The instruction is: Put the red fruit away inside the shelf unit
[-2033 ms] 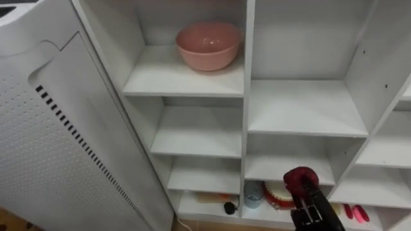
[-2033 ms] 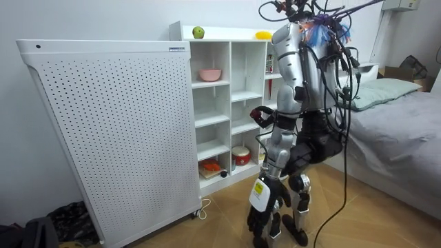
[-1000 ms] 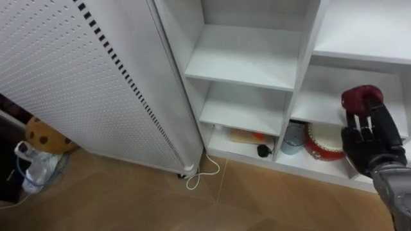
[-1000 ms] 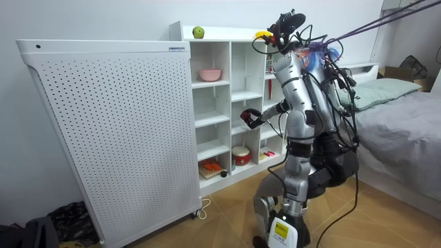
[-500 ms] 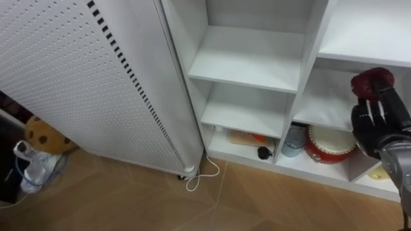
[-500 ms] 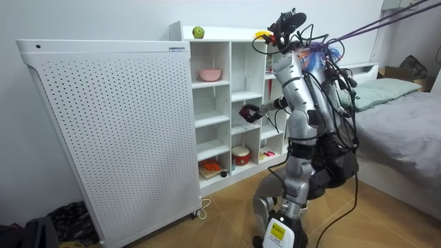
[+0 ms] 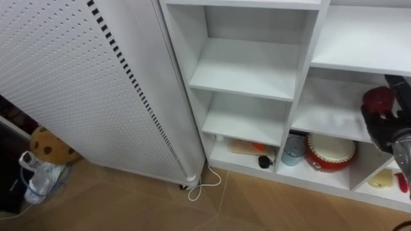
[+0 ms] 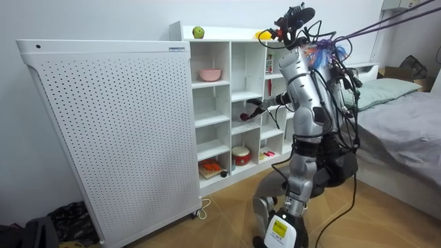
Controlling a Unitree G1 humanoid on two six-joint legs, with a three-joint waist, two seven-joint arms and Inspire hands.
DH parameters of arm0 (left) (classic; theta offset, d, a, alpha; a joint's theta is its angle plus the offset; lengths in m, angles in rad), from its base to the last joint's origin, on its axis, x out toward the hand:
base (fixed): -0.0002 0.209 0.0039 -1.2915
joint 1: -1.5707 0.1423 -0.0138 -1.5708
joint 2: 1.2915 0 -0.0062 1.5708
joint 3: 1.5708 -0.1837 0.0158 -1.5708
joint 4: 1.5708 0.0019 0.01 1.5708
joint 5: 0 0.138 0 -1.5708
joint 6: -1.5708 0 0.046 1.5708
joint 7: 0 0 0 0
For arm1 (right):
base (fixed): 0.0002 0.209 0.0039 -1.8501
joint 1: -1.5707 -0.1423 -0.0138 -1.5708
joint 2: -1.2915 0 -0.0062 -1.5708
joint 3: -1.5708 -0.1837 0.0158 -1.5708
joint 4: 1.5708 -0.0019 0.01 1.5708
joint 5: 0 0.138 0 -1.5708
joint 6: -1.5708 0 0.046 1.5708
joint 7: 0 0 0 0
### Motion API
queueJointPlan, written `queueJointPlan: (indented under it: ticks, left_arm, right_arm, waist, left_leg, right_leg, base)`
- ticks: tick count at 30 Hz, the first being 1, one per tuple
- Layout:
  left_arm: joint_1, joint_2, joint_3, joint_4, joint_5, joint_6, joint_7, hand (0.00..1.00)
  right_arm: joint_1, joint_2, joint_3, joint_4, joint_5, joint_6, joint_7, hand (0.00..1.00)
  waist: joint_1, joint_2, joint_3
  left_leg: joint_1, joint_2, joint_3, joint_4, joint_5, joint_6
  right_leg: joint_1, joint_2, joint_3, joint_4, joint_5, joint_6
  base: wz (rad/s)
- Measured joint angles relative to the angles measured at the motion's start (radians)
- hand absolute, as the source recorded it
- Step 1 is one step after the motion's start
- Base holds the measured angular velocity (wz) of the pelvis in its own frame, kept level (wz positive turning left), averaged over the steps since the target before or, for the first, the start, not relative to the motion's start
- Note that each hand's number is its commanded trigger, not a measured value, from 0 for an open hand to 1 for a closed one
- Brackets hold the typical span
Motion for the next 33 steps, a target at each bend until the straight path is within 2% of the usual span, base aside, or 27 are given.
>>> queueJointPlan:
  ticks: [6,14,18,21,23,25,29,31,33]
  left_arm:
    - [0.001,-0.001,0.001,0.0,0.031,0.0,0.0,0.0]
    - [0.001,-0.001,0.001,-0.002,0.034,0.001,0.0,0.0]
    - [0.002,-0.003,0.0,-0.005,0.033,0.006,-0.002,0.0]
    - [0.002,-0.003,0.0,-0.008,0.034,0.019,-0.031,0.0]
    - [0.002,-0.004,0.001,-0.008,0.034,0.027,-0.054,0.0]
    - [0.002,-0.008,0.001,-0.008,0.033,0.039,-0.079,0.0]
    - [-0.008,-0.009,0.006,0.015,0.035,0.042,-0.112,0.0]
    - [-0.008,-0.01,0.01,0.026,0.036,0.042,-0.131,0.0]
    - [-0.007,-0.013,0.043,0.025,0.048,0.042,-0.142,0.0]
  right_arm:
    - [0.0,0.0,-0.001,0.001,0.009,0.0,0.004,0.0]
    - [0.004,0.0,-0.006,0.002,0.016,0.002,0.024,0.0]
    - [0.02,0.0,-0.007,0.061,0.009,0.018,0.042,0.0]
    - [0.036,0.0,-0.007,0.117,-0.011,0.031,0.076,0.0]
    - [0.07,0.0,-0.007,0.123,-0.031,0.044,0.104,0.0]
    - [0.134,0.001,0.004,0.135,-0.049,0.048,0.153,0.0]
    - [0.257,0.003,0.011,0.254,-0.059,0.078,0.251,0.0]
    - [0.319,0.013,0.014,0.303,-0.076,0.081,0.285,0.0]
    - [0.387,0.031,0.022,0.348,-0.12,0.084,0.318,0.0]
  waist:
    - [0.0,0.012,0.0001]
    - [-0.002,0.016,-0.0006]
    - [-0.001,0.022,0.0006]
    - [0.0,0.027,0.0009]
    - [0.001,0.029,0.0014]
    - [0.001,0.032,0.0024]
    - [0.003,0.034,0.002]
    - [0.001,0.035,0.0023]
    - [-0.002,0.035,0.0013]
  left_leg:
    - [0.013,0.0,0.0,-0.009,0.001,-0.001]
    - [0.019,0.001,0.0,-0.017,0.002,-0.001]
    - [0.085,0.001,-0.001,-0.054,0.002,-0.001]
    - [0.139,0.007,-0.005,-0.085,0.002,-0.002]
    - [0.172,0.018,-0.007,-0.102,0.002,-0.002]
    - [0.234,0.018,-0.003,-0.142,0.003,-0.002]
    - [0.339,0.019,-0.005,-0.215,0.008,-0.001]
    - [0.385,0.02,-0.003,-0.252,0.014,0.0]
    - [0.429,0.023,-0.003,-0.294,0.024,0.0]
  right_leg:
    - [0.013,0.0,-0.007,-0.01,0.0,-0.002]
    - [0.018,0.0,-0.006,-0.017,0.0,-0.002]
    - [0.086,0.004,-0.01,-0.052,0.003,0.002]
    - [0.145,0.025,-0.017,-0.098,0.013,0.007]
    - [0.183,0.039,-0.021,-0.127,0.021,0.007]
    - [0.244,0.044,-0.023,-0.171,0.03,0.012]
    - [0.349,0.063,-0.026,-0.248,0.043,0.026]
    - [0.392,0.068,-0.026,-0.286,0.051,0.031]
    - [0.44,0.084,-0.026,-0.339,0.068,0.037]
  base:
    - [0.0]
    - [0.0]
    - [0.0]
    - [-0.07]
    - [-0.11]
    - [-0.1]
    - [-0.03]
    - [-0.06]
    - [-0.07]
